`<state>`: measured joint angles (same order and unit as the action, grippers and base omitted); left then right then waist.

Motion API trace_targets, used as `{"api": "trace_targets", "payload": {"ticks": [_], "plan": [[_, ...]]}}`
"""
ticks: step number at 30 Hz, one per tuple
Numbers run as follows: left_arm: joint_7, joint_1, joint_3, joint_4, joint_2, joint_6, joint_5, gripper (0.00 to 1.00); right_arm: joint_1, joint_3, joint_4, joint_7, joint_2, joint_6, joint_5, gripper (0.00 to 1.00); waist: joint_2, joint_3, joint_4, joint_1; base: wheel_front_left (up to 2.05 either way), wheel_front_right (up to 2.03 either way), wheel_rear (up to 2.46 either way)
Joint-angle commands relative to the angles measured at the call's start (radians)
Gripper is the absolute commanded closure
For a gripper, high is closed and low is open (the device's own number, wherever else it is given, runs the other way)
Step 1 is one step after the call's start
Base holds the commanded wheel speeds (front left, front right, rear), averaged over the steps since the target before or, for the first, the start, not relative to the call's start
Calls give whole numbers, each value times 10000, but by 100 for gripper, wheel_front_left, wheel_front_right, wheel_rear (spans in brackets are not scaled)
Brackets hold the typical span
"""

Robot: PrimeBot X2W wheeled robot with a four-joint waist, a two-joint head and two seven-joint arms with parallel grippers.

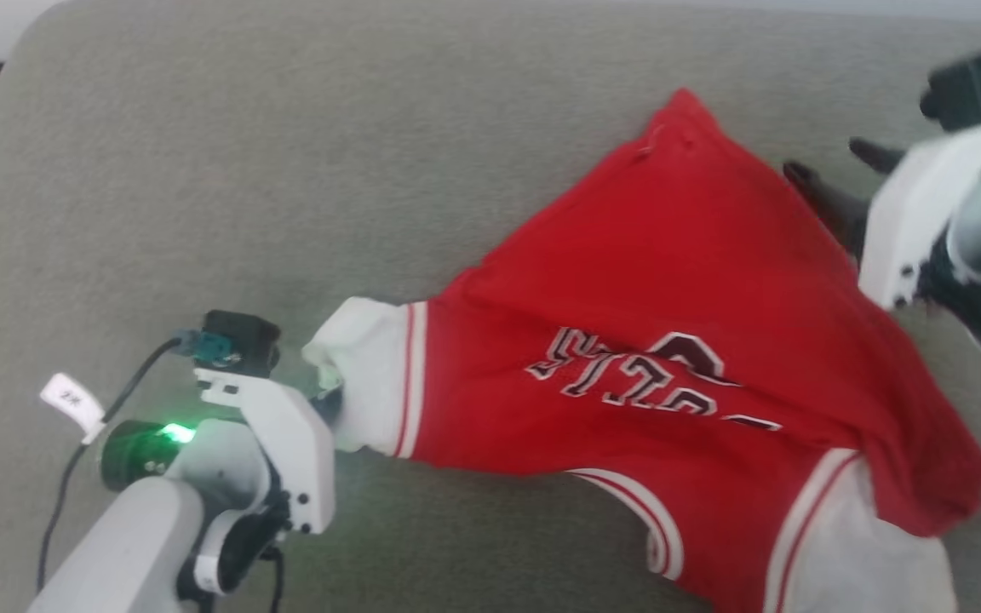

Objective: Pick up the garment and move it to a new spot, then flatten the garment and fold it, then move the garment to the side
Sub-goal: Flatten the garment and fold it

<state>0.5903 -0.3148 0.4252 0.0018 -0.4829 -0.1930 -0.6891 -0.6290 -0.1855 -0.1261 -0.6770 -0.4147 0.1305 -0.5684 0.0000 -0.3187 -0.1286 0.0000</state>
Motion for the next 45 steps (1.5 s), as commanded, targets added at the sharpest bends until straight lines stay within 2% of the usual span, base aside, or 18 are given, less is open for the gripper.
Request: {"api": "trace_targets", "payload": {"ticks": [1, 12, 13, 17, 22, 23, 24, 30, 36, 42, 45], "plan": [[-101, -230, 119, 94, 183, 131, 31, 100, -707, -356, -641, 107, -11, 4, 9, 0, 0, -328, -517, 0, 0, 0, 0], [-543, -1128, 721, 988, 1104, 717, 57, 100, -3705, -2275, -4724, 24, -649, 3, -241, 0, 0, -1204, -2066, 0, 0, 0, 0], [-543, -1128, 721, 988, 1104, 717, 57, 100, -3705, -2275, -4724, 24, -649, 3, -241, 0, 0, -1204, -2066, 0, 0, 0, 0], [-732, -1342, 839, 1399, 1346, 906, 18, 100, -4287, -2855, -6025, -320, -751, 3, -394, 0, 0, -1424, -2404, 0, 0, 0, 0], [-957, -1506, 881, 1910, 1509, 1036, -22, 100, -4065, -3815, -7394, -1366, -514, 3, -801, 0, 0, -1543, -2556, 0, 0, 0, 0], [-994, -1530, 882, 1997, 1522, 1063, -25, 100, -4019, -3966, -7542, -1538, -485, 4, -918, 60, 0, -1545, -2561, 0, 0, 0, 0], [-1023, -1552, 875, 2074, 1529, 1087, -36, 100, -4010, -4100, -7647, -1669, -493, 6, -1027, 100, 0, -1541, -2556, 0, 0, 0, 0], [-1090, -1836, 770, 2394, 1429, 1132, -44, 100, -4533, -4626, -7469, -1426, -834, 3, -1545, 100, 0, -1337, -2273, 0, 0, 0, 0], [-910, -2532, 331, 2331, 960, 973, -31, 100, -5291, -5005, -6687, -603, -965, 3, -2259, 100, 0, -823, -1478, 0, 0, 0, 0], [-366, -3476, -201, 1996, 160, 550, 181, 100, -5550, -5542, -5919, 5, -1141, 3, -2766, 100, 0, -154, -534, 0, 0, 0, 0], [53, -4131, -371, 1779, -337, 487, 357, 100, -5707, -5694, -5554, 353, -1232, 3, -2936, 100, 0, 206, -56, 0, 0, 0, 0]]}}
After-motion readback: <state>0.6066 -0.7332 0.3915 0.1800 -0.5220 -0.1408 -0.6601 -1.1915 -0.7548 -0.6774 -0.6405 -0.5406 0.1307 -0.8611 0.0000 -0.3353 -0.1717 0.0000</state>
